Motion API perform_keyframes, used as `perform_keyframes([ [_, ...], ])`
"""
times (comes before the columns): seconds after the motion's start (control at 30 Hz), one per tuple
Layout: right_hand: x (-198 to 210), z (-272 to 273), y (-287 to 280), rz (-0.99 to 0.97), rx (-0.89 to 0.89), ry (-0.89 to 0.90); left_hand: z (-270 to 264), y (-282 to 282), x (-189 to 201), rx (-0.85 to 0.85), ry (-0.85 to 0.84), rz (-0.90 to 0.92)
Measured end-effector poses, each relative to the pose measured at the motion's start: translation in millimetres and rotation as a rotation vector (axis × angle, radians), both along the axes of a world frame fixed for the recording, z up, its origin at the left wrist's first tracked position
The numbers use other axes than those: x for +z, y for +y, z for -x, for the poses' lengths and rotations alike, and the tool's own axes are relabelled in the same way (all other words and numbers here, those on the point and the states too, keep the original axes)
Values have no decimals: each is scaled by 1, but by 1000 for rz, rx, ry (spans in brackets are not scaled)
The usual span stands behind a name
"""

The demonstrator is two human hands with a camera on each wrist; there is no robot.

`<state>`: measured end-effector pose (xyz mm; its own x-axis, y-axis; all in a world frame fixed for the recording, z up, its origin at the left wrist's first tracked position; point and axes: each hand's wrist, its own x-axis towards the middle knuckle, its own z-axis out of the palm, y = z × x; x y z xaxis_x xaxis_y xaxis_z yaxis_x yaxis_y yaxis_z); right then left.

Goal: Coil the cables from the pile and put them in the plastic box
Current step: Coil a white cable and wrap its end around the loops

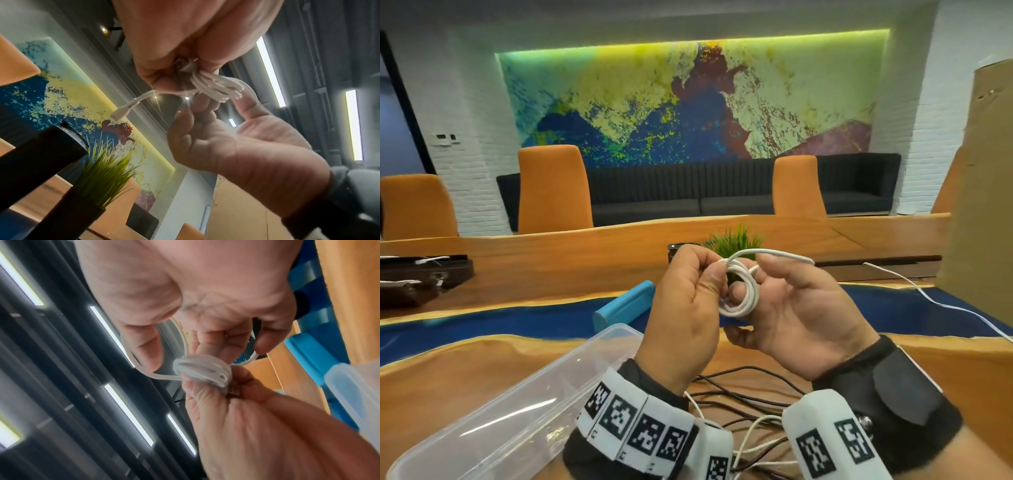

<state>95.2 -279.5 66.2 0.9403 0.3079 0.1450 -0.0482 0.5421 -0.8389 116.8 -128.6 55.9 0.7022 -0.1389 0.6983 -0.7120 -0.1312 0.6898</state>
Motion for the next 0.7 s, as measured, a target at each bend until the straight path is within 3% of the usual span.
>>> perform_keyframes([
  [0.1, 0, -1, 0, 227, -56, -160, -3, -1, -5, 20, -27, -33],
  [0.2, 5, 2, 3, 576, -304, -264, -5, -3, -8, 35, -10, -18],
  [0.37, 9, 6, 4, 762, -636, -339, -6, -4, -8, 70, -22, 70],
  [0.47, 4, 4, 7, 1053, -854, -449, -6, -9, -12, 92, -31, 131],
  [0.7, 1, -1, 0, 1264, -814, -551, -15, 0, -13, 199, 21, 139],
])
